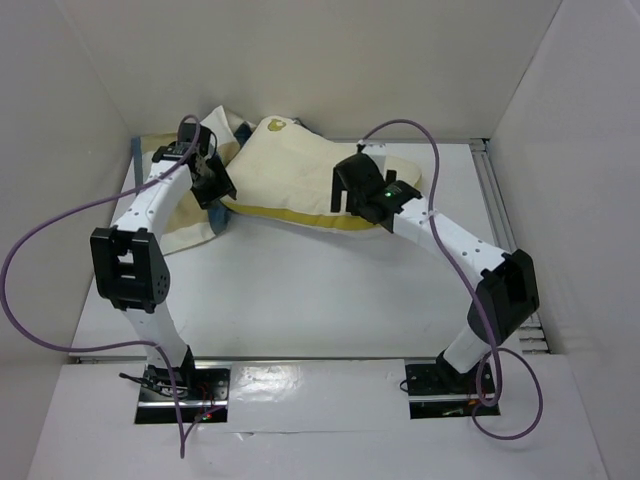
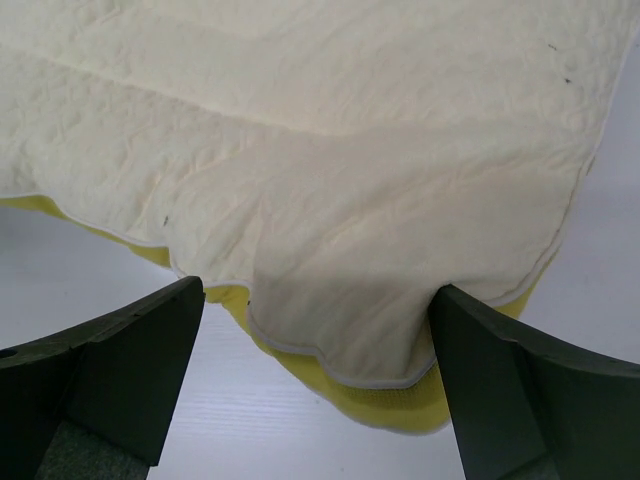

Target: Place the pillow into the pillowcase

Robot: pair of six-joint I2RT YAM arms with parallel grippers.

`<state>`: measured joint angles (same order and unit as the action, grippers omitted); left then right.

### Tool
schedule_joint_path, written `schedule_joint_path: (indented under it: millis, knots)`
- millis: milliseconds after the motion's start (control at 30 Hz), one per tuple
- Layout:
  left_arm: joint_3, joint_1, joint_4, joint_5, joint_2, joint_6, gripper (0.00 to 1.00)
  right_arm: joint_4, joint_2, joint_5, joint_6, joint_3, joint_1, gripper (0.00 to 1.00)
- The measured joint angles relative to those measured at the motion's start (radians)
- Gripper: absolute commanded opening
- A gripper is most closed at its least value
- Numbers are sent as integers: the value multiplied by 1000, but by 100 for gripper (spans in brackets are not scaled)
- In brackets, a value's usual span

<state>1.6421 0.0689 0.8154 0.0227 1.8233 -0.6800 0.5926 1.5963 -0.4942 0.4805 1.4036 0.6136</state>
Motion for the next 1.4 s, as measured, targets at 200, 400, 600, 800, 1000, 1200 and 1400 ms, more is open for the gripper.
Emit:
schedule_joint_path:
  millis: [200, 400, 600, 800, 1000, 1200, 1400]
  knots:
    - [6, -5, 19, -27, 1, 1, 60, 11, 30, -16, 14, 14, 11, 99]
    - [6, -2, 23, -40, 16, 8, 60, 38, -70, -30, 28, -166, -84, 99]
    - [10, -2, 25, -49, 46, 25, 60, 121, -156, -44, 36, -246, -214, 99]
    - [25, -3, 34, -40, 59, 26, 60, 85, -141, 39, -12, -176, -112, 99]
    - [55, -34, 53, -15, 54, 26, 60, -32, 235, 74, -103, 248, 139, 99]
    - [53, -73, 72, 18, 5, 27, 60, -65, 616, 138, -142, 469, 137, 77]
    - [46, -82, 72, 28, -18, 43, 60, -174, 543, 212, -126, 280, 64, 0]
